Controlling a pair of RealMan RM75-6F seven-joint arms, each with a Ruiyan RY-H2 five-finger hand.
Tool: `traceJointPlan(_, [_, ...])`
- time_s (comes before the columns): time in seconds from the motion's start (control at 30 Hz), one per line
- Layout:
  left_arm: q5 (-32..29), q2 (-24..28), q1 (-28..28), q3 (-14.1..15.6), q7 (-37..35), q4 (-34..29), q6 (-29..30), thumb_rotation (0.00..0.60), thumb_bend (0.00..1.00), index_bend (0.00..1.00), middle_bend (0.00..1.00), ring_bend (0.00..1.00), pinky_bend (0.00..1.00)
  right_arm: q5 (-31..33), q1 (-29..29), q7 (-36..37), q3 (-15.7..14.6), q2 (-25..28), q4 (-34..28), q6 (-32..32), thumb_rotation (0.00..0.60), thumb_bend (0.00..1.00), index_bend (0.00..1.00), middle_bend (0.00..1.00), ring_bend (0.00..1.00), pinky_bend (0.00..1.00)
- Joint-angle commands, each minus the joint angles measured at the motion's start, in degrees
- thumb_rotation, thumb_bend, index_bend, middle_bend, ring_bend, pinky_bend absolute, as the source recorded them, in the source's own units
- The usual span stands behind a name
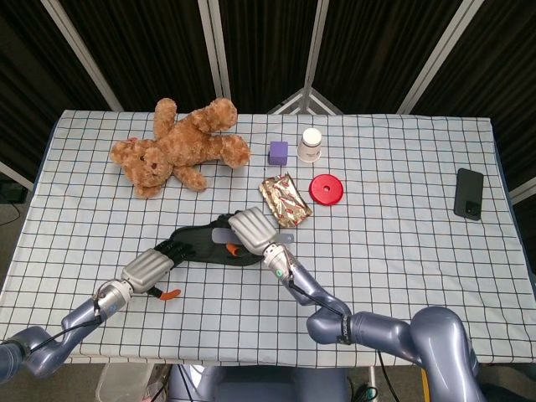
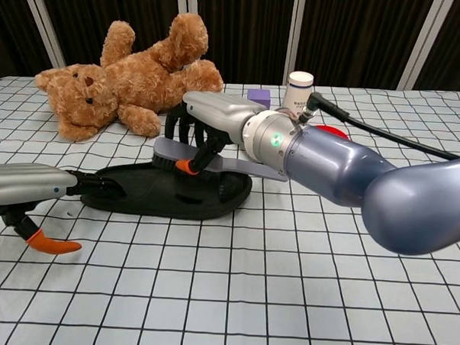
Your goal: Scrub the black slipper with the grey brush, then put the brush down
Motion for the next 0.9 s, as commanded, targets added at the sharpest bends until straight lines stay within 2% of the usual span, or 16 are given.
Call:
traceJointPlan(0.03, [-0.06,0.12,0.04,0.13,0.21,-0.18,0.19,0.399,0.45,0.01,0.02,0.03,0.07,-0.14,-0.62,0.35,-0.54,0.64,0.35,0.23,0.600,0.47,0.77,0.62,0.54,0.57])
traceJointPlan(0.43, [-0.44,0.43,0.09,0.60,0.90,-0.77,0.59,0.403,0.45,0.01,0.02,0.03,0.07,0.47,-1.94,-0.19,-1.83,2.52,-1.41,0.06,0.600,0.47,0.77,0.62,0.54,0.57])
traceJointPlan(0.9, [-0.62,0.66,0.12,0.91,1.53,-1.45,1.17,0.403,0.45,0.01,0.02,0.03,0.07,1.01,0.01,-4.78,-1.15,-0.14,-7.92,1.88,0.600,0.47,0.77,0.62,0.54,0.57])
